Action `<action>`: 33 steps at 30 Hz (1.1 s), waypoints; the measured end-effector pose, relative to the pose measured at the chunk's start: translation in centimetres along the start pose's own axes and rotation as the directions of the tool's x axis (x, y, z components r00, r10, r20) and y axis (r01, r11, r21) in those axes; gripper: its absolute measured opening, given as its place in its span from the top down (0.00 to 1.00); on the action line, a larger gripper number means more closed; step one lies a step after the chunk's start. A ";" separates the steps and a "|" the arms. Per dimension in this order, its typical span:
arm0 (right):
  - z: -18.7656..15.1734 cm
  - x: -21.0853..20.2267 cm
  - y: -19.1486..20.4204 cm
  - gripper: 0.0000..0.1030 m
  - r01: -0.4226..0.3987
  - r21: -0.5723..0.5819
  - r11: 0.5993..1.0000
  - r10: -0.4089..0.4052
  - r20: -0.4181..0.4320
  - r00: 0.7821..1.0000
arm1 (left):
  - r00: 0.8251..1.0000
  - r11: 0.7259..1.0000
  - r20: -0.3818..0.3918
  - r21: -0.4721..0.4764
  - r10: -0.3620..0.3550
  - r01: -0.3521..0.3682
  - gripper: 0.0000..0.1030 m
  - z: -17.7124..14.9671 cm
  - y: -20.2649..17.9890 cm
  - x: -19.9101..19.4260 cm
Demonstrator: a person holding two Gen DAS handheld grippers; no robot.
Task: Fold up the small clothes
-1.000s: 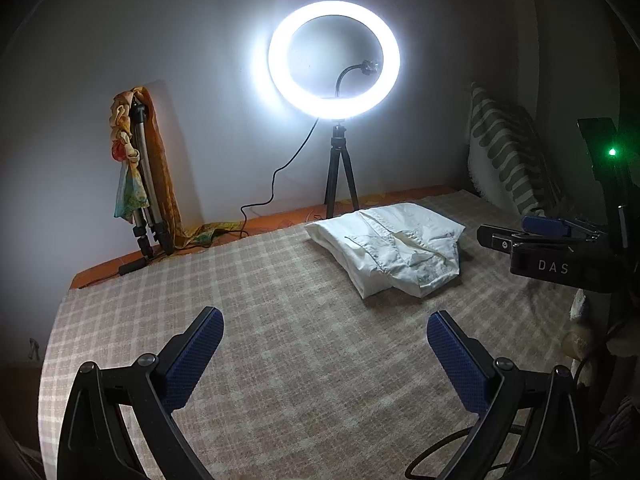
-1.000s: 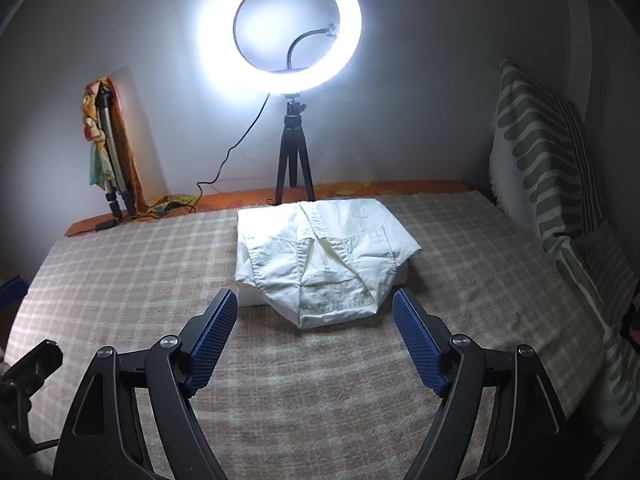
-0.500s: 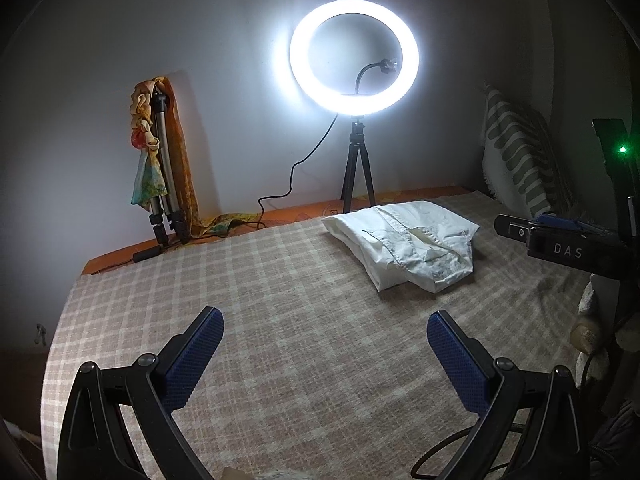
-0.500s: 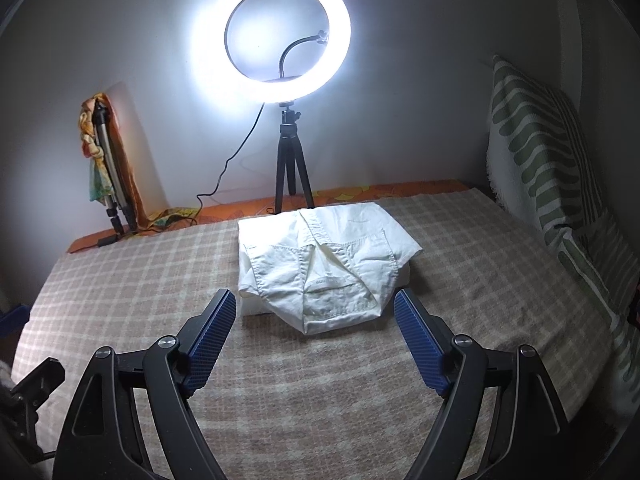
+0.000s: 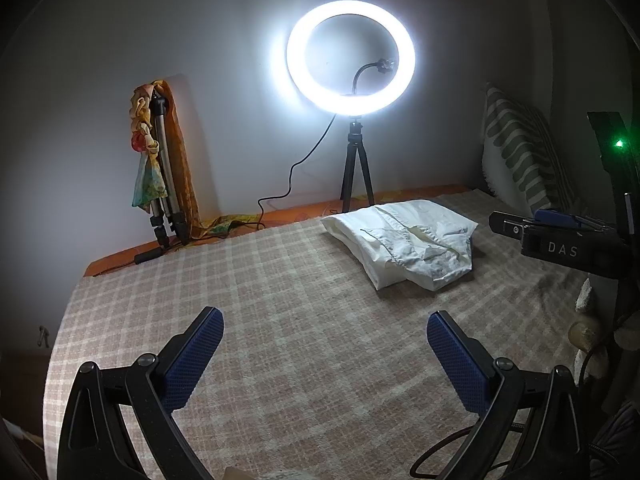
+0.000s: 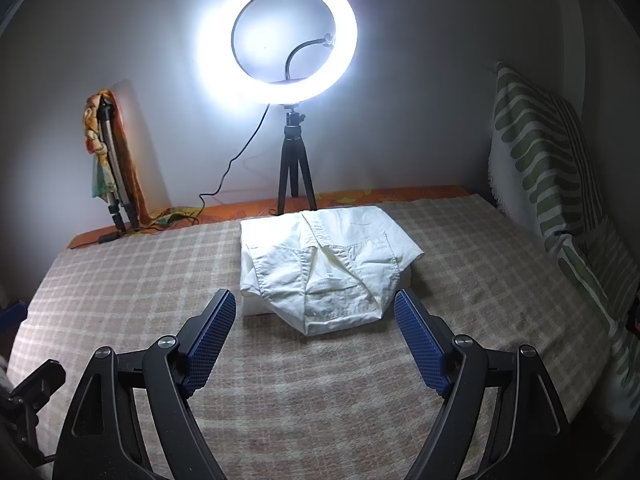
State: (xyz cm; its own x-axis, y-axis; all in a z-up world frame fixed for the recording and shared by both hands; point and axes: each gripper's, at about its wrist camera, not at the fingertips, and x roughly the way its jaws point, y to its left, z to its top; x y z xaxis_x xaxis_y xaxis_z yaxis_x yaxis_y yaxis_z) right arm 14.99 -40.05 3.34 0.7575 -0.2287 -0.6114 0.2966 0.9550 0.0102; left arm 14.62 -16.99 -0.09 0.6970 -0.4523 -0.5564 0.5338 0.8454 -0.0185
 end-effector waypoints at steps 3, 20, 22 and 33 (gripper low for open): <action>0.0 0.0 0.1 0.21 -0.002 0.000 1.000 0.002 0.002 1.000 | 1.000 1.000 0.001 0.004 0.000 0.000 0.00 0.0 -0.1 -0.1; -0.2 0.0 0.3 0.21 -0.005 -0.002 1.000 0.005 -0.010 1.000 | 1.000 1.000 0.002 0.007 -0.002 0.002 0.00 0.0 -0.1 -0.3; -0.2 0.0 0.3 0.21 -0.005 -0.003 1.000 0.005 -0.010 1.000 | 1.000 1.000 0.004 0.010 0.005 -0.005 0.00 0.0 -0.2 -0.3; -0.3 0.3 0.5 0.21 -0.015 -0.012 1.000 0.015 -0.014 1.000 | 1.000 1.000 0.010 0.012 0.015 -0.015 0.00 0.1 -0.2 -0.6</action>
State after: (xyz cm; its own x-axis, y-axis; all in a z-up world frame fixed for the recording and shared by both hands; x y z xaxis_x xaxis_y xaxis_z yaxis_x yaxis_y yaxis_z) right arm 15.19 -39.61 2.94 0.7538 -0.2117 -0.6220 0.2781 0.9605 0.0102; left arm 14.15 -16.95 0.29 0.7093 -0.4426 -0.5486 0.5294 0.8484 -0.0001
